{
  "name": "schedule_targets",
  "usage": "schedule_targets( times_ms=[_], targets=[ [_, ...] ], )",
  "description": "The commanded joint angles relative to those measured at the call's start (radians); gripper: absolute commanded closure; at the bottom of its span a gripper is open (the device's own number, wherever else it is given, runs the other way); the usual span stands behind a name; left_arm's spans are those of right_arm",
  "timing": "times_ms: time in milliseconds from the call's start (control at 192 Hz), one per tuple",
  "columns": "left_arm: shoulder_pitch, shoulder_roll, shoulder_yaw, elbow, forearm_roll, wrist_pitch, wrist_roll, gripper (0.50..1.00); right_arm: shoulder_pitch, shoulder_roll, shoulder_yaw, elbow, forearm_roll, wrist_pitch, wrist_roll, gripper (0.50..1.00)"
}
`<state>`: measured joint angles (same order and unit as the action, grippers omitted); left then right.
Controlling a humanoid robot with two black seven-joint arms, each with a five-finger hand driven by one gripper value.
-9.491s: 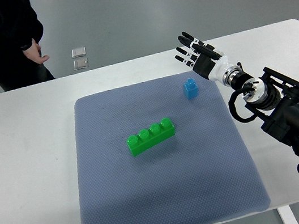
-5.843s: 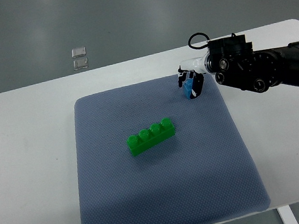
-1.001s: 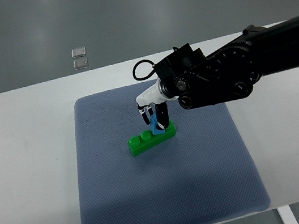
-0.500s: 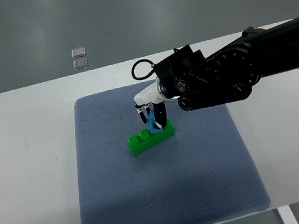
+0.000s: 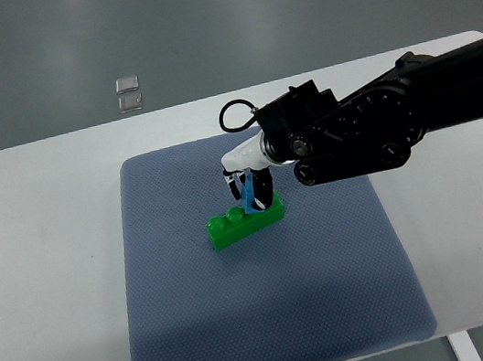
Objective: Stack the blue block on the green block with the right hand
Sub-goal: 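Lower and press the blue block onto the green block's studs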
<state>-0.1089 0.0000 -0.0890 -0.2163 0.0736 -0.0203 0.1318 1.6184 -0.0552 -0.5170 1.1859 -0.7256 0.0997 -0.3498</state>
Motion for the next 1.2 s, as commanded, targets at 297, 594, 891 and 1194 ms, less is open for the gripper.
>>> schedule_targets(
  times_ms=[297,594,891,1194],
  targets=[
    [0.0,0.0,0.0,0.0,0.0,0.0,0.0,0.5,-0.018,-0.011,-0.002,-0.006,-0.018,-0.024,0.0,0.859],
    [0.0,0.0,0.0,0.0,0.0,0.0,0.0,0.5,-0.021,-0.012,0.0,-0.005,-0.021,-0.026,0.002,0.863],
    [0.0,0.0,0.0,0.0,0.0,0.0,0.0,0.5,-0.021,-0.002,0.003,-0.003,-0.015,-0.041,0.003,0.863],
    [0.0,0.0,0.0,0.0,0.0,0.0,0.0,0.5,-0.021,0.0,0.005,0.008,-0.012,-0.063,0.011,0.861]
  ],
)
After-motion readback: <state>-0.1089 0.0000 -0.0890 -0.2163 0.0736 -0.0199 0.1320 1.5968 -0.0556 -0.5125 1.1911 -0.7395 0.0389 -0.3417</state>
